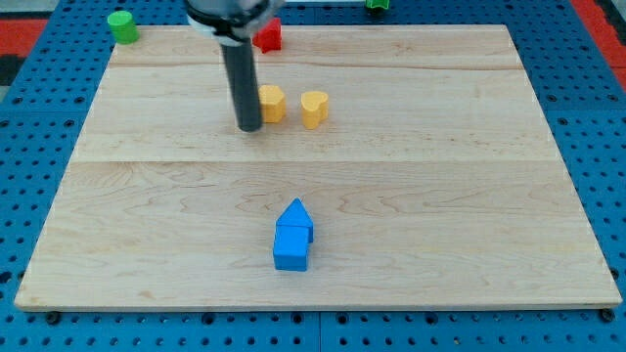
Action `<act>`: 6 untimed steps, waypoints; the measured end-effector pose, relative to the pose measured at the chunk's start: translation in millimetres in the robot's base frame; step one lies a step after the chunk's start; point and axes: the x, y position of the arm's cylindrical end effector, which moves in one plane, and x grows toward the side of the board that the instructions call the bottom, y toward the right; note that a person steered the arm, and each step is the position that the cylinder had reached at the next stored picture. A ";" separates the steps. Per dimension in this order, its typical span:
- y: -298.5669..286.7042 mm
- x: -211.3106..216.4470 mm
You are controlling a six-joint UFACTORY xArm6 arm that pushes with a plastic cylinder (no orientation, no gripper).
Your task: Push the yellow heart towards the top side of the board
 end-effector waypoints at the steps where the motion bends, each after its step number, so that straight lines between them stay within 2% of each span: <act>1: 43.7 6.6; 3: 51.5 -26.9; 4: 74.6 -46.2; 6: 45.2 -88.4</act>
